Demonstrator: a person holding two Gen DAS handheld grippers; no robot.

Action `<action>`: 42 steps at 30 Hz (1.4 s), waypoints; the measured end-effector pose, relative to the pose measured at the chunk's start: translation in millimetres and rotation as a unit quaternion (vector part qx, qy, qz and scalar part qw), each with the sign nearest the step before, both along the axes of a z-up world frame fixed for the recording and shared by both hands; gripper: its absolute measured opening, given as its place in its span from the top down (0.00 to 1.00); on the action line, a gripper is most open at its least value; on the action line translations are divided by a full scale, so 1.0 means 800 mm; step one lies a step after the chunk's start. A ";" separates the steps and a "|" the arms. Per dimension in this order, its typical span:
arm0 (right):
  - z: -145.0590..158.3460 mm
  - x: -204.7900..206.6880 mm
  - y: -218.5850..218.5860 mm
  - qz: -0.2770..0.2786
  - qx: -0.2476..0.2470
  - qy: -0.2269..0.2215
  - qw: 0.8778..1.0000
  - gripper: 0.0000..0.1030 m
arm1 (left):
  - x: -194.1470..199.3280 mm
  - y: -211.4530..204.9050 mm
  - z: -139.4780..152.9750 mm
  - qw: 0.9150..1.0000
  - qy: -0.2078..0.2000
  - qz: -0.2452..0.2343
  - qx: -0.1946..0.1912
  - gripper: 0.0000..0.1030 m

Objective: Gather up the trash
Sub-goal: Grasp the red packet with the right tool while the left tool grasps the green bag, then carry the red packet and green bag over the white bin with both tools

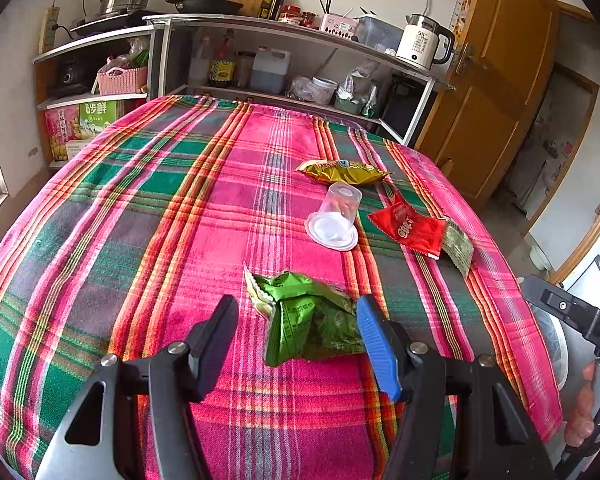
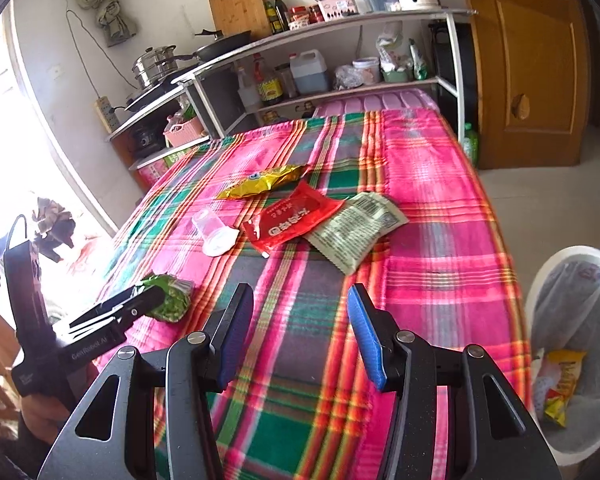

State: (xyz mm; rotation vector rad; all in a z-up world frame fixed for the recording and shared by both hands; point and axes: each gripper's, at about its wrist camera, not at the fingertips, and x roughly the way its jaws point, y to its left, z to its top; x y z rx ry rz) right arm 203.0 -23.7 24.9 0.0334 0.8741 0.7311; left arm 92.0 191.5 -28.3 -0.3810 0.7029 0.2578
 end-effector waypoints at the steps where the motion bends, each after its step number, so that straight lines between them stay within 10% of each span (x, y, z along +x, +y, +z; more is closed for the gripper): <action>1: -0.003 0.005 0.007 0.003 0.003 0.008 1.000 0.51 | 0.001 0.001 -0.001 1.000 0.000 0.000 -0.003 0.42; 21: -0.059 0.090 0.080 -0.022 0.072 0.154 0.985 0.57 | 0.008 0.009 -0.009 0.999 -0.008 -0.028 -0.036 0.62; 30: -0.064 0.097 0.088 -0.050 0.046 0.139 0.988 0.93 | 0.010 0.006 -0.008 0.999 -0.010 -0.039 -0.033 0.63; 42: -0.034 0.065 0.051 -0.037 0.051 0.099 0.993 0.99 | 0.006 -0.008 0.003 0.999 -0.017 -0.046 -0.013 0.70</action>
